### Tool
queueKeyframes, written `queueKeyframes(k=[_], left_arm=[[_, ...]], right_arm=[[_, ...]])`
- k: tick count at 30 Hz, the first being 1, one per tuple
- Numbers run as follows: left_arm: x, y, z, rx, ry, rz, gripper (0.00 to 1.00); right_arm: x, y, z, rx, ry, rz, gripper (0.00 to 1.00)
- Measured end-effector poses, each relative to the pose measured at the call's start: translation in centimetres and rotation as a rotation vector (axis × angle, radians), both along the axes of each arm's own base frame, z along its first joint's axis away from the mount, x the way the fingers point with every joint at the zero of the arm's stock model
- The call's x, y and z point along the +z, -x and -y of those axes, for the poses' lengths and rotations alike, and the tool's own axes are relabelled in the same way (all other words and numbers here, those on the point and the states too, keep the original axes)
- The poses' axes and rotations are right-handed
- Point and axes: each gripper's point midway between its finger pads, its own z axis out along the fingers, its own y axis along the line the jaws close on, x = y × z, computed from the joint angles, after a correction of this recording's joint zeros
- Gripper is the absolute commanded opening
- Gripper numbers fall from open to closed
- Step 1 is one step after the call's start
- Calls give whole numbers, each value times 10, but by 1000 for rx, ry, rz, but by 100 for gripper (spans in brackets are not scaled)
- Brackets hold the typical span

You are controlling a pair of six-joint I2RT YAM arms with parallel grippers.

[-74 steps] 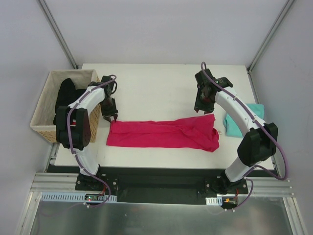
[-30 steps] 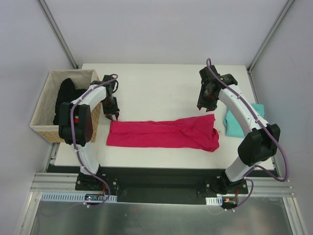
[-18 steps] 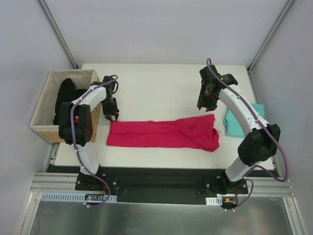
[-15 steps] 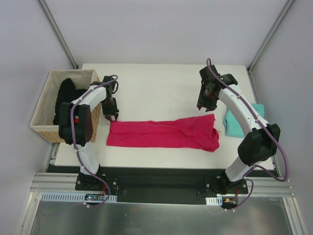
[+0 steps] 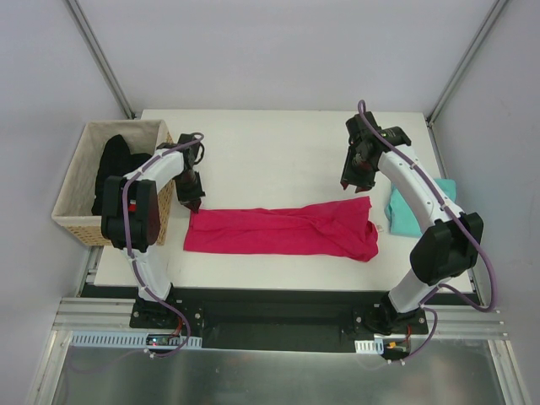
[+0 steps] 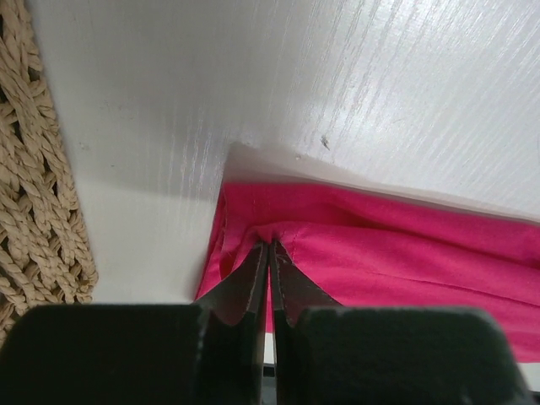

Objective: Fold and stack the t-shirts

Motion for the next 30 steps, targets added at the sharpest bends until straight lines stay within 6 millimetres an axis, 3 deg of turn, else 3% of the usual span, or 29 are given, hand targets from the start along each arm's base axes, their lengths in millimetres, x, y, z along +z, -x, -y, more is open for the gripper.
queueKeyframes(k=[16, 30], left_arm=[[2, 3, 0, 0, -1, -7, 0], [44, 24, -3, 15, 2, 46, 0]], right_arm=[[0, -1, -3, 5, -20, 0, 38], [-12, -1, -15, 22, -78, -17, 37]])
